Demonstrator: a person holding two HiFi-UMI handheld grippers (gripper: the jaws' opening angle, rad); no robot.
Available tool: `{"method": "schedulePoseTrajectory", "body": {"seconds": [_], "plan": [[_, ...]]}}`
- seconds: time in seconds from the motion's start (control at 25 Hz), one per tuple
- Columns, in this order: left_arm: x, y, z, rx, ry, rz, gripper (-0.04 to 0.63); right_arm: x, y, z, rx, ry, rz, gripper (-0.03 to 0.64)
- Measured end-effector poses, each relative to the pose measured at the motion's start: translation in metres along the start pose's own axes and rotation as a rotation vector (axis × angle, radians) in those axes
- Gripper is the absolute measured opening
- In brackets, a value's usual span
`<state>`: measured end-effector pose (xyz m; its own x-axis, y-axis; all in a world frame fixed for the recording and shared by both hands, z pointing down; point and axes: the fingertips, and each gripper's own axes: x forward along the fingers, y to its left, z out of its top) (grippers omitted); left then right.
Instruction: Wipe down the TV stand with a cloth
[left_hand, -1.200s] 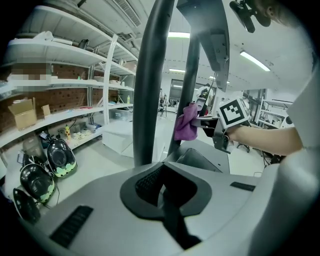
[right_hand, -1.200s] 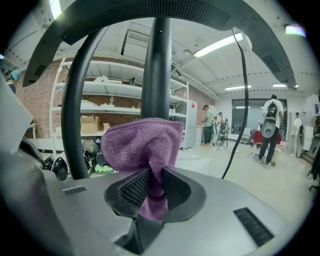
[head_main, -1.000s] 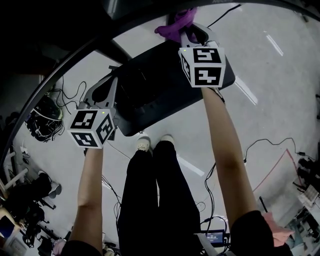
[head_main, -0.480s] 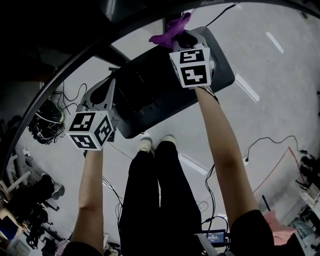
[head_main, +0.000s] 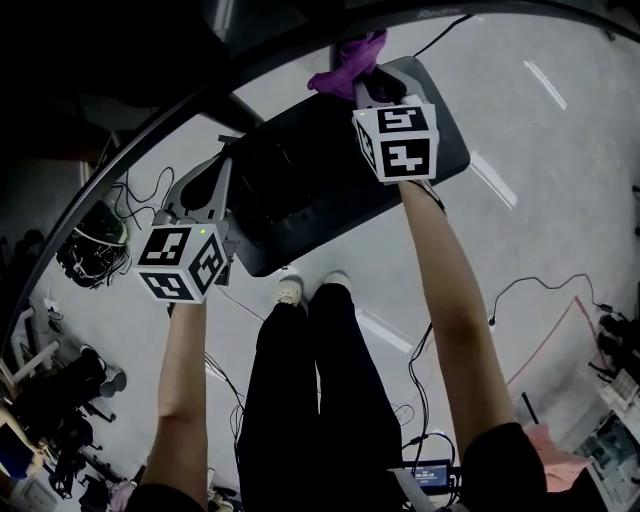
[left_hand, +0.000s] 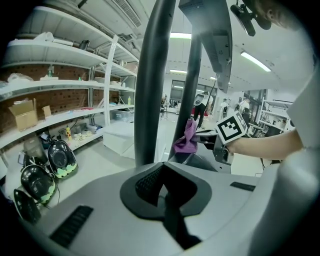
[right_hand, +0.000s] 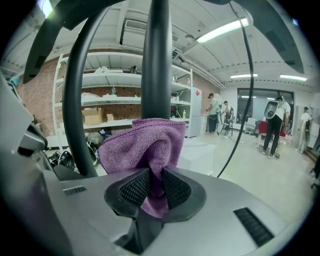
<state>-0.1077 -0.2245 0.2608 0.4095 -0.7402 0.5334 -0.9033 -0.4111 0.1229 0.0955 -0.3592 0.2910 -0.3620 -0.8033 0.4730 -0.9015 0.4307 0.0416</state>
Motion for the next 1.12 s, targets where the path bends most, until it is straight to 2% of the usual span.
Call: {"method": "schedulePoseTrajectory", "body": {"seconds": [0.12, 0.36, 0.56, 0.68, 0.8, 0.92, 1.12], "plan": [[-0.003, 0.006, -0.001, 0.001, 0.003, 0.009, 0.008, -0.014, -0.014, 0.003, 0.071, -0.014, -0.005, 0.081], [-0.005, 0.002, -0.002, -0.003, 0.001, 0.014, 0.008, -0.040, -0.065, 0.036, 0.161, -0.094, -0.087, 0.081], [-0.005, -0.003, 0.002, 0.005, 0.000, 0.009, 0.008, -0.043, -0.083, 0.083, 0.113, -0.157, -0.090, 0.081], [-0.005, -0.003, 0.004, 0.007, -0.005, 0.012, 0.008, -0.041, -0.082, 0.110, 0.098, -0.197, -0.042, 0.081], [-0.004, -0.002, 0.003, 0.010, -0.001, 0.014, 0.008, -0.037, -0.076, 0.124, 0.094, -0.218, 0.012, 0.081], [-0.004, -0.001, 0.001, 0.003, 0.002, 0.016, 0.008, -0.032, -0.064, 0.138, 0.044, -0.244, 0.052, 0.081], [-0.008, 0.000, 0.004, -0.024, -0.009, 0.008, 0.008, -0.026, -0.054, 0.146, 0.024, -0.266, 0.061, 0.081]]}}
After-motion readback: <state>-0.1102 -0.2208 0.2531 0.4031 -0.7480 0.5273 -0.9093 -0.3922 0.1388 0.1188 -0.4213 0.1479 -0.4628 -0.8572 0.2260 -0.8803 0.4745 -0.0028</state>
